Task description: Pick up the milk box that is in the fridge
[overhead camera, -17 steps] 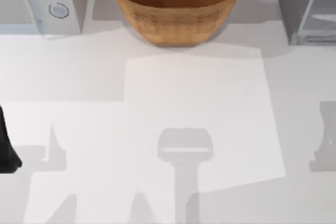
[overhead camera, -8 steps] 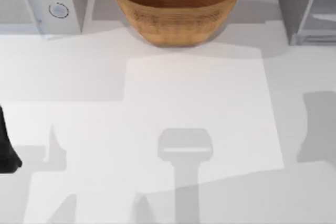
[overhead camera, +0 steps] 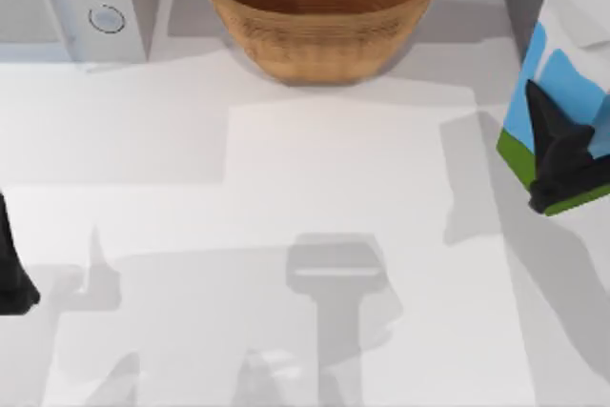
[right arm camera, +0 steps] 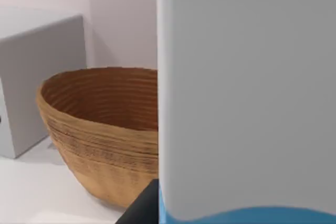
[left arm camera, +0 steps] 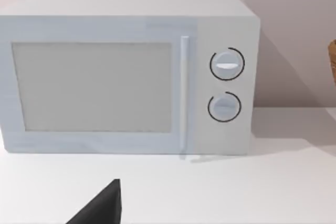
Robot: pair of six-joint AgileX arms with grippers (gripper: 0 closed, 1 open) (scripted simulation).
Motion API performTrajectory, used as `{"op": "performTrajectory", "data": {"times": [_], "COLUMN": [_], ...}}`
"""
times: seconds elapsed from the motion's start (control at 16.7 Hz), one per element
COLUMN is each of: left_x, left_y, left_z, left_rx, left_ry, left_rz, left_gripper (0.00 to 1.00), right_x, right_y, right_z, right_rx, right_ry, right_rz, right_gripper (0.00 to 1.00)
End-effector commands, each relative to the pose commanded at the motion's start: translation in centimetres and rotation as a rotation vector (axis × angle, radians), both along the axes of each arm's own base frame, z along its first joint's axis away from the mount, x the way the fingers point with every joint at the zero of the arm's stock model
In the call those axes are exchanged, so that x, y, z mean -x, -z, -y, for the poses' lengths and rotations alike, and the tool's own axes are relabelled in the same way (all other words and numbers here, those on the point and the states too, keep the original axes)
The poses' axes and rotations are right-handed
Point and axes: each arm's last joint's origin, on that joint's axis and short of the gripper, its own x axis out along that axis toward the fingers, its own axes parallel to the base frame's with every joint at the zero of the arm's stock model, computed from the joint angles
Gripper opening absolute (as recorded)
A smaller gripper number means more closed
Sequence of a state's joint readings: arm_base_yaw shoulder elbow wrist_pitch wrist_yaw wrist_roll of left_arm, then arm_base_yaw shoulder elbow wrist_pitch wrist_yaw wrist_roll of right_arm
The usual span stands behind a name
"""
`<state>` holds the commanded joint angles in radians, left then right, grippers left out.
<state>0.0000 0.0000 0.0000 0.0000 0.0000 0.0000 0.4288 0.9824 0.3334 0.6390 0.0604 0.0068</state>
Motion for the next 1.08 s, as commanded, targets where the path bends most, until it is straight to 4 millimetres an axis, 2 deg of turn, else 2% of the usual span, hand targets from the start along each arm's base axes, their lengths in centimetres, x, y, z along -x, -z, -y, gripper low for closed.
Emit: {"op": "performTrajectory", "data": {"times": [0.18,0.3,0.6,0.84,1.08], "left_x": [0.0,0.0,0.0,0.0,0.0], "left_y": [0.0,0.0,0.0,0.0,0.0], "left_z": [0.0,0.0,0.0,0.0,0.0], "left_rx": [0.000,0.000,0.000,0.000,0.000], "left_ry": [0.000,0.000,0.000,0.000,0.000], "left_rz": [0.000,0.000,0.000,0.000,0.000], "left_gripper": [1.00,1.00,1.00,1.00,1.00], "right_x": [-2.6,-3.6,-4.2,-3.7,-3.7], "right_y": [1.3,2.6,6.7,8.9,9.1], "right_z": [-4.7,-7.9,-14.7,-17.5,-17.8], "right_rx": [0.004,0.002,-0.004,-0.009,-0.010], "right_ry": [-0.112,-0.182,-0.323,-0.383,-0.389], "right_rz": [-0.018,-0.019,-0.010,0.000,0.002], "right_gripper": [0.00,0.00,0.00,0.00,0.00]}}
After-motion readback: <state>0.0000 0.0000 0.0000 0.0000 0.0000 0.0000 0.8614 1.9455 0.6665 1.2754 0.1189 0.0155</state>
